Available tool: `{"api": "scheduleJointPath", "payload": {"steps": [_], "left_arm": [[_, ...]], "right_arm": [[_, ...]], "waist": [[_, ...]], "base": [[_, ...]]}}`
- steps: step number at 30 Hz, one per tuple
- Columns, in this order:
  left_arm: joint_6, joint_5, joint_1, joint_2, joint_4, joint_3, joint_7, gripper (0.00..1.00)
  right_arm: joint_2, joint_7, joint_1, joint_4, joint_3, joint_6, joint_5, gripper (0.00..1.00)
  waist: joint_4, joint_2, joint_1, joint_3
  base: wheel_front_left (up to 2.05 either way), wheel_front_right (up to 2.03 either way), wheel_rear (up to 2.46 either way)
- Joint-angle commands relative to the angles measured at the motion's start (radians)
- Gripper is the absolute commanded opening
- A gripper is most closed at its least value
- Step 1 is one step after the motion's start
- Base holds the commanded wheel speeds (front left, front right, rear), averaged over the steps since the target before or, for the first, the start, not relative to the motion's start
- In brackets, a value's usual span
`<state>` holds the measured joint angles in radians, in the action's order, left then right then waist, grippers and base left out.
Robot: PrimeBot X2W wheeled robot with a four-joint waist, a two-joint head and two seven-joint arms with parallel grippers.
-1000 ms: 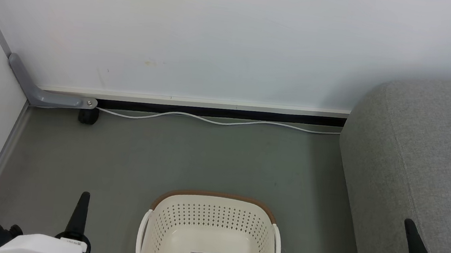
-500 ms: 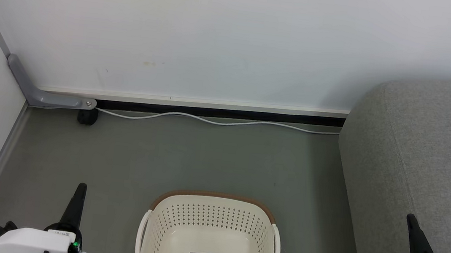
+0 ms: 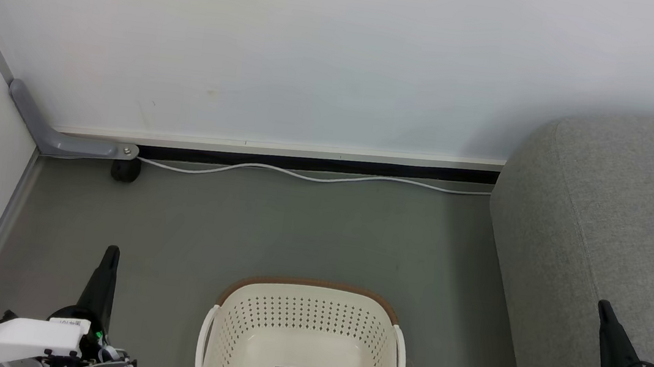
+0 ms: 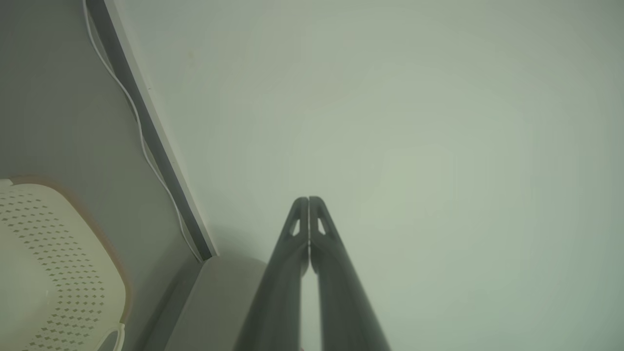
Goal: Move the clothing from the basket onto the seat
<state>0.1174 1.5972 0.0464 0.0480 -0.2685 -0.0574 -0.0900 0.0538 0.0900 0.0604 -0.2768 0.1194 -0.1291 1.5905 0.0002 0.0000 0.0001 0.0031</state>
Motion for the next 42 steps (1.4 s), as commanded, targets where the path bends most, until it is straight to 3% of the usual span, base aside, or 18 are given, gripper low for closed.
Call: {"api": "scheduleJointPath", "payload": {"steps": [1,42], "left_arm": [[0.013,0.026,0.060,0.015,0.024,-0.039,-0.009,0.00],[0.013,0.019,0.061,0.009,0.024,-0.047,-0.016,0.00]], "right_arm": [[0.004,0.016,0.047,0.033,-0.015,-0.002,0.026,0.00],[0.000,0.020,0.047,0.032,-0.010,-0.002,0.022,0.00]], "waist": [[0.000,0.0000,-0.0001,0.000],[0.000,0.0000,-0.0001,0.000]], "base": [[0.00,0.00,0.00],[0.00,0.00,0.00]]}}
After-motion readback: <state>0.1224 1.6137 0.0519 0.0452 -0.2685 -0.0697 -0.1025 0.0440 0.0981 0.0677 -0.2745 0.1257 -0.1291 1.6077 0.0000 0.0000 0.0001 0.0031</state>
